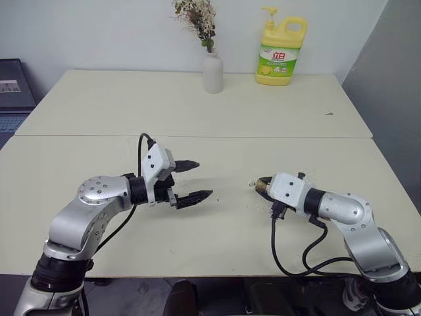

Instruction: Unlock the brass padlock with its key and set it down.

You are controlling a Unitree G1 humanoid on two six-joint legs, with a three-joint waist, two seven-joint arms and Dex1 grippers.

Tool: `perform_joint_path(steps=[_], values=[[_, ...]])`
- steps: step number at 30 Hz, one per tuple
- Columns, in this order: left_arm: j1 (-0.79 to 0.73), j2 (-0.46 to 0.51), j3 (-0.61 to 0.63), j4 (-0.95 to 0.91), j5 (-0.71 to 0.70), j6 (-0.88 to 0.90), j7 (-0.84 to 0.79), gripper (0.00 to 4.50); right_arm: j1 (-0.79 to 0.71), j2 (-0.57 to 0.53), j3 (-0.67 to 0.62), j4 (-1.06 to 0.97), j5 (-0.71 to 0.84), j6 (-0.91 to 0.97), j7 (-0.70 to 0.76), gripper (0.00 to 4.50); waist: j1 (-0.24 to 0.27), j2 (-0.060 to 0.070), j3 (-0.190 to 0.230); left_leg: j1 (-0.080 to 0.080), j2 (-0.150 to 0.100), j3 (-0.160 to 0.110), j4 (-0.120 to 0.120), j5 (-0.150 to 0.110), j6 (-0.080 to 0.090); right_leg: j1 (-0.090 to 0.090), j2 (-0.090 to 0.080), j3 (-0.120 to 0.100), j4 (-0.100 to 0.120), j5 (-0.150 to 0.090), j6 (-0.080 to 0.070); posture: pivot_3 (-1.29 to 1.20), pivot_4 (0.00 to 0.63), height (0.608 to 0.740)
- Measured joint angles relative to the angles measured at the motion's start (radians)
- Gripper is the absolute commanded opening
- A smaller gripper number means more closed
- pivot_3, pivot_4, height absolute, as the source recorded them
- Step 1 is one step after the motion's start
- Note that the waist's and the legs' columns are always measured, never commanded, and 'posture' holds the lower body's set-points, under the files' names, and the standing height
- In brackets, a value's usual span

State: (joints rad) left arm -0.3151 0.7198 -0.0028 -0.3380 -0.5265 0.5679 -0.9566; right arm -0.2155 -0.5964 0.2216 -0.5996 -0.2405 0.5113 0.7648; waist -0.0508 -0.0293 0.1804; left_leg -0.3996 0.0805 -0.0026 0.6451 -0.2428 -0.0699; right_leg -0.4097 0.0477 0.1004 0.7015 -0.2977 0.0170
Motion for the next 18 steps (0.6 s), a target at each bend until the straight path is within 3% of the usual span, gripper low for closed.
perform_joint_path(steps=[10,18], values=[[-0.047,-0.039,-0.012,0.058,-0.002,-0.007,-0.036,4.5,0.0,-0.057,0.012,0.019,-0.219,-0.308,-0.209,0.94,0.0,0.0,0.0,0.0,0.0,0.001,0.0,0.0,0.0,0.0,0.0,0.0,-0.001,0.0,0.0,0.0,0.15,0.74],[-0.12,-0.092,-0.01,0.065,-0.082,0.088,-0.014,4.5,-0.001,-0.059,0.006,0.069,-0.269,-0.537,-0.297,0.94,0.001,0.0,0.0,-0.001,0.0,0.0,0.0,0.0,0.0,0.0,0.0,0.0,-0.001,0.0,0.0,0.0,0.15,0.74]])
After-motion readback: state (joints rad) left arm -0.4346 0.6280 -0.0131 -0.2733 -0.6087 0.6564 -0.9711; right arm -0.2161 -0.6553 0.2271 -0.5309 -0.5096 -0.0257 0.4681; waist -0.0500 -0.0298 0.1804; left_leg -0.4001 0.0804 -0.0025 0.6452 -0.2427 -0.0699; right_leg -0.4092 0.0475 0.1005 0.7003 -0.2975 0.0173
